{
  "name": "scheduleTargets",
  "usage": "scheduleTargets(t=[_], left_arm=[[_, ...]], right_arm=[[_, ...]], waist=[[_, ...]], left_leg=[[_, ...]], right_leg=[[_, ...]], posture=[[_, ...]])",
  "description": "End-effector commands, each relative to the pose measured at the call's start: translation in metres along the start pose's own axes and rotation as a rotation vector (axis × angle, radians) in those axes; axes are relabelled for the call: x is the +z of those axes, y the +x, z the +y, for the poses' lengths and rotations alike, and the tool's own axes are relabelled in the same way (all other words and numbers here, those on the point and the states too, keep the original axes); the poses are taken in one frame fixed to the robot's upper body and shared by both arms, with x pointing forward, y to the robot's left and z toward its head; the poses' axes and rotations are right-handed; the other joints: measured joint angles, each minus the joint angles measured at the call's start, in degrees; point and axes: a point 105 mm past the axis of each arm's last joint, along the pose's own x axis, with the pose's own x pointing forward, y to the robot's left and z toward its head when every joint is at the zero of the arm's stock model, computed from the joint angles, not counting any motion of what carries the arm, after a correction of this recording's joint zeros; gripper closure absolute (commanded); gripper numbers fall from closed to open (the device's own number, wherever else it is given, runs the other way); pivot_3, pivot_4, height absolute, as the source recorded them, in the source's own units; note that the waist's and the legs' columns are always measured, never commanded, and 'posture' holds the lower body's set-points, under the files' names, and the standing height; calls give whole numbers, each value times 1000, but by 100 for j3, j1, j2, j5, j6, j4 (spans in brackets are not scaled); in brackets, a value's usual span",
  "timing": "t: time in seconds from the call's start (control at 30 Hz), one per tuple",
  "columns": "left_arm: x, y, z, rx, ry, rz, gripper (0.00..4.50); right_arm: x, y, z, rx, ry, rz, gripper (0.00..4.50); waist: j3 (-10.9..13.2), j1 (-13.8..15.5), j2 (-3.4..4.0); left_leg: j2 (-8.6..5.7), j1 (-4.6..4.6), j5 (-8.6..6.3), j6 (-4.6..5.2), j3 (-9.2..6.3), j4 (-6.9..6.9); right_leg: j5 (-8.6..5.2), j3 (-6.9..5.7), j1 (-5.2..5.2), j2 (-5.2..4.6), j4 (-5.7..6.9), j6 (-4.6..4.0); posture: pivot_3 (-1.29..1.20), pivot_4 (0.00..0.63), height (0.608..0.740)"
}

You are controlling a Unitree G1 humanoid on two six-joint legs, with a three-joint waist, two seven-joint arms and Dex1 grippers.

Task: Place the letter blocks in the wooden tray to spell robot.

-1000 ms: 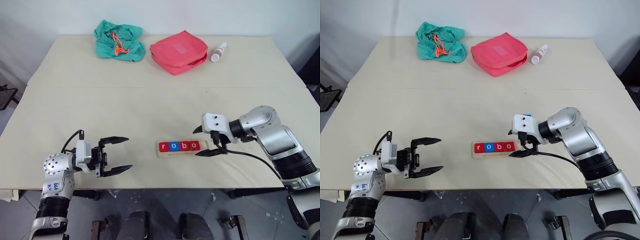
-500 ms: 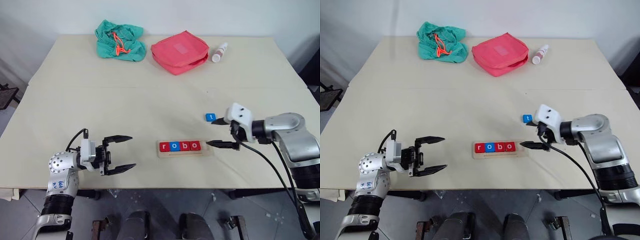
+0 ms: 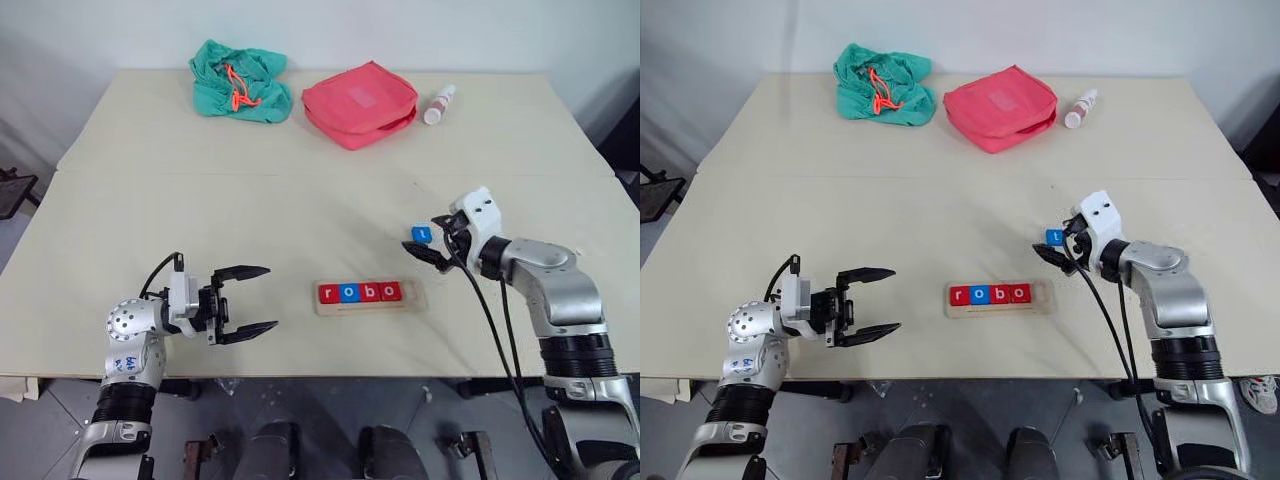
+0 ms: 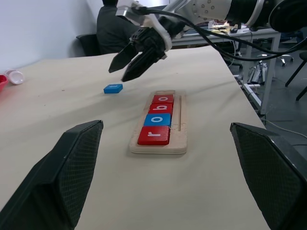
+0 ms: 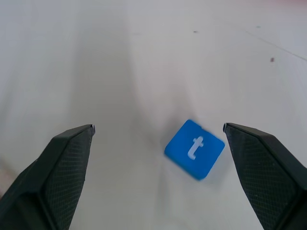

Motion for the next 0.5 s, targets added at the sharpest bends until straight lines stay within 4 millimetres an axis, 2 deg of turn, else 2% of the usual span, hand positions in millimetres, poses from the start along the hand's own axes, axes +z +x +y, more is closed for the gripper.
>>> scheduleTargets(t=[0.03, 0.17, 0.27, 0.5], left_arm=[[4, 1, 1, 0, 26, -6, 0], [4, -1, -1, 4, 24, -2, 0], [4, 0, -1, 4, 24, -3, 0], [4, 1, -1, 4, 26, -6, 0]], right_arm=[[13, 0, -14, -126, 41, -63, 13], [9, 3, -20, -254, 118, -87, 13], [1, 6, -17, -270, 156, -71, 13], [-5, 11, -10, -266, 213, -72, 13]], waist=[[0, -14, 0], [0, -22, 0], [0, -23, 0], [0, -26, 0]], left_leg=[[0, 0, 0, 0, 1, -1], [2, 1, 0, 0, 2, -2], [2, 1, 0, 0, 2, -3], [1, 1, 0, 0, 2, -4]], right_leg=[[0, 0, -1, 0, 0, 0], [0, -1, -3, 2, 4, 0], [0, 1, -5, 1, 6, 0], [0, 3, -7, 2, 9, 0]], posture=[[0, 150, 740], [0, 150, 740], [0, 150, 740], [0, 150, 740]])
